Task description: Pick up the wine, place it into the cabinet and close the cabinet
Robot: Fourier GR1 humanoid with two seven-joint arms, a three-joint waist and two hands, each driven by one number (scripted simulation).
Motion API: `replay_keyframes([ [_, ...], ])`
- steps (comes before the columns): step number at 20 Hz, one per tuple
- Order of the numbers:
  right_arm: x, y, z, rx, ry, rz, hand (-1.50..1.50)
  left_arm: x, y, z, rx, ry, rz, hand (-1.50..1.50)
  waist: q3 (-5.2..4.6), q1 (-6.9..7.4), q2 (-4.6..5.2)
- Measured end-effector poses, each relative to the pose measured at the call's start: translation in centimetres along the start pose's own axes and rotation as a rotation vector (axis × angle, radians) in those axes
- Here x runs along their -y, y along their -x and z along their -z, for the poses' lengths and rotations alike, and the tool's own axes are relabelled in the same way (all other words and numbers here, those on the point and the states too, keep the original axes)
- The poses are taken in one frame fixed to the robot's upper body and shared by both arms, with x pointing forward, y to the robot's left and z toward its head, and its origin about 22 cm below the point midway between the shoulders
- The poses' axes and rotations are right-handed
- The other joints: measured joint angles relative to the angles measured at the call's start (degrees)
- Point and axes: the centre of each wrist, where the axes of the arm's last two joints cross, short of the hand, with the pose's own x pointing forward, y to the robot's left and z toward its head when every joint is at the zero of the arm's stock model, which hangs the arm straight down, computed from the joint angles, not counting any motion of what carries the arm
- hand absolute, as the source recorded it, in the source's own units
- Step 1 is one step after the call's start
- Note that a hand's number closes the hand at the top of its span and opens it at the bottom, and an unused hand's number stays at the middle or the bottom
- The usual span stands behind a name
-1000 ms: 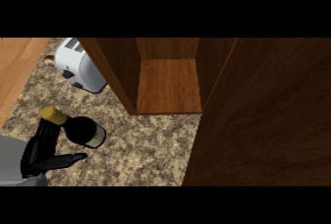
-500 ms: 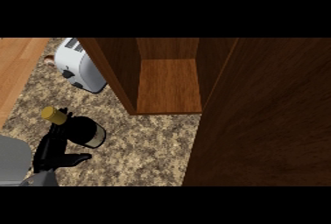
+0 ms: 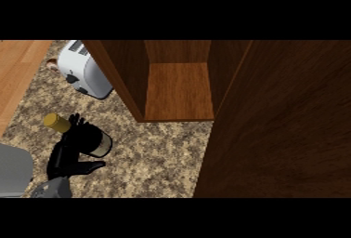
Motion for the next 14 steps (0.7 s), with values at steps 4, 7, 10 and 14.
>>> replay_keyframes([
  [4, 0.1, 0.1, -0.2, -0.003, 0.000, -0.010, -1.50, 0.1, 0.3, 0.4, 0.014, -0.005, -0.037, 1.50, 0.01, -0.01, 0.03],
  [7, 0.2, 0.1, -0.2, -0.003, 0.009, -0.016, -1.50, 0.1, 0.1, 0.8, 0.027, -0.009, -0.036, 1.50, 0.03, 0.15, -0.02],
  [10, 0.2, 0.2, -0.2, -0.001, 0.010, -0.014, -1.50, 0.0, 0.1, 0.7, 0.051, -0.013, -0.012, 1.50, 0.04, 0.27, -0.03],
  [14, 0.5, 0.2, -0.2, 0.008, 0.019, -0.033, -1.50, 0.3, -0.3, 1.5, 0.088, -0.008, 0.033, 1.50, 0.04, 0.28, 0.00],
])
